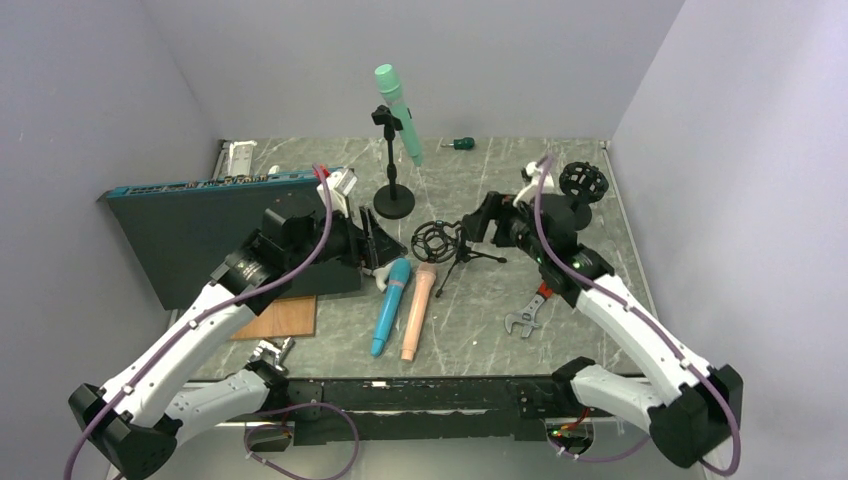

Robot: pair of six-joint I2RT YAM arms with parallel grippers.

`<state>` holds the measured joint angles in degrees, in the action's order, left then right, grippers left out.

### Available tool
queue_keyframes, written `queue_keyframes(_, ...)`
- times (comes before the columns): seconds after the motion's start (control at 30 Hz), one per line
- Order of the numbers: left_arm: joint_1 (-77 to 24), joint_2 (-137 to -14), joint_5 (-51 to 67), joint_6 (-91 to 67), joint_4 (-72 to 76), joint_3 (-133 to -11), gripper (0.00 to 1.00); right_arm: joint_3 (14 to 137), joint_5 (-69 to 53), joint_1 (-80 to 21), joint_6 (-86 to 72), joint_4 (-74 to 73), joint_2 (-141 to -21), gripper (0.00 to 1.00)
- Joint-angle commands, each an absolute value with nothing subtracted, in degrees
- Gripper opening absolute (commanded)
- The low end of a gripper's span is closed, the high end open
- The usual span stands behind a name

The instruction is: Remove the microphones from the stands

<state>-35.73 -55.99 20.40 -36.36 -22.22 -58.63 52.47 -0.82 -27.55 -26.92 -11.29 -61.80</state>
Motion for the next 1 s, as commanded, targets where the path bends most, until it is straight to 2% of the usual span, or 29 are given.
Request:
queue_keyframes(0.0,-35.9,-53.3,18.6,-34.2,-23.0,-61.5,0.80,43.6,5.1,-27.3,-32.7,-9.0,-55.3,0.85)
queue_keyframes(0.17,-35.8,-52.2,17.9,-33.4,-23.6,-61.5,0.80,32.6,2.1,-27.3,-38.1,-3.6,-53.9,0.72)
queue_keyframes(0.3,-35.9,-51.2,17.8,-33.2,-23.7,-61.0,0.80,24.0,-5.4,-28.8,-42.8,9.1,-55.1,0.68)
queue_keyframes(0.4,-35.9,-50.5,18.0,-33.2,-23.7,-60.4,0.80,20.5,-4.3,-32.6,-45.4,17.5,-57.0,0.68)
queue_keyframes(0.7,-35.8,-49.3,17.7,-33.4,-24.5,-59.8,0.80,19.8,4.2,-35.9,-56.8,35.5,-75.1,0.70)
queue_keyframes(0.97,-35.8,-47.5,16.1,-33.5,-26.3,-59.5,0.81,23.9,6.2,-31.2,-57.2,44.2,-87.9,0.60)
